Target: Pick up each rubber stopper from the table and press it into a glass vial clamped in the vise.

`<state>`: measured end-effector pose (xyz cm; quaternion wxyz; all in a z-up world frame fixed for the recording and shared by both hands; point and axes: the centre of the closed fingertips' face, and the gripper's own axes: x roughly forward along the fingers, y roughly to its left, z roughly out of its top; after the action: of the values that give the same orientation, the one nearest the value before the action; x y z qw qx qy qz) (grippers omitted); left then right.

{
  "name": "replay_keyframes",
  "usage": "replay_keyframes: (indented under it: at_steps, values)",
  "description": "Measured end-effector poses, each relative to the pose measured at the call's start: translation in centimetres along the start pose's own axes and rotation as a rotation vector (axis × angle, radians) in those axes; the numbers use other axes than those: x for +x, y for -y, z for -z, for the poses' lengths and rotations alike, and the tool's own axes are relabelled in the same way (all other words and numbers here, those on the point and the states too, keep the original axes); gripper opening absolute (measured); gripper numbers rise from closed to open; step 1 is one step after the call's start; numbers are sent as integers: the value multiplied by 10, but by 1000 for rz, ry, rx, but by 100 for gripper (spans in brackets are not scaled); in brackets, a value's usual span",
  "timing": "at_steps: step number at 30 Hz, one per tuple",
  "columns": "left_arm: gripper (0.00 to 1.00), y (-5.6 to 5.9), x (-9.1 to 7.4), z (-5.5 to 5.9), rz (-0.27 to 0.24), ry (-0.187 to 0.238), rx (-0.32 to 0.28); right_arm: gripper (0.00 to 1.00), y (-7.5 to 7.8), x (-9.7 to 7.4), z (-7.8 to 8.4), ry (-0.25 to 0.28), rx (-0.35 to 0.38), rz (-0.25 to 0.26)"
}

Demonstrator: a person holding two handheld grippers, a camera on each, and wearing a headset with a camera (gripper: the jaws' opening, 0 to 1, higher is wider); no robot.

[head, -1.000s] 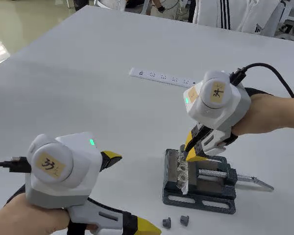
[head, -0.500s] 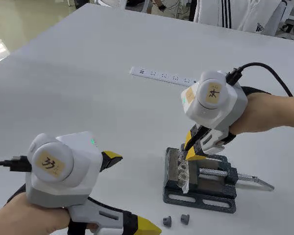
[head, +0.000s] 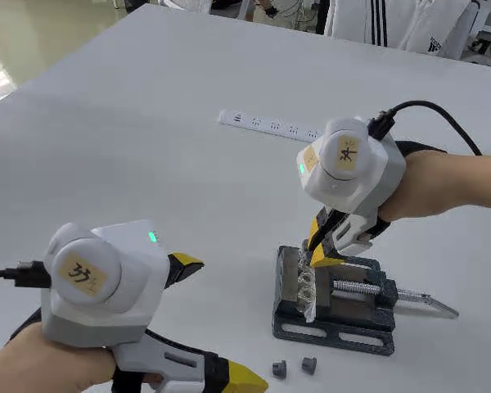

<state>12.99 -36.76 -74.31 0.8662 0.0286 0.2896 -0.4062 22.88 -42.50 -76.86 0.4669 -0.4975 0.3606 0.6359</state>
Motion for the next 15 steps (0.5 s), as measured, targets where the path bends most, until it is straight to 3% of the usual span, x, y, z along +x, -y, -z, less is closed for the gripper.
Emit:
replay_keyframes:
  at_steps: [15]
  values:
    - [95,0,1,0,2,4,-3,6,-4,-1,-2,-72,-8,-22]
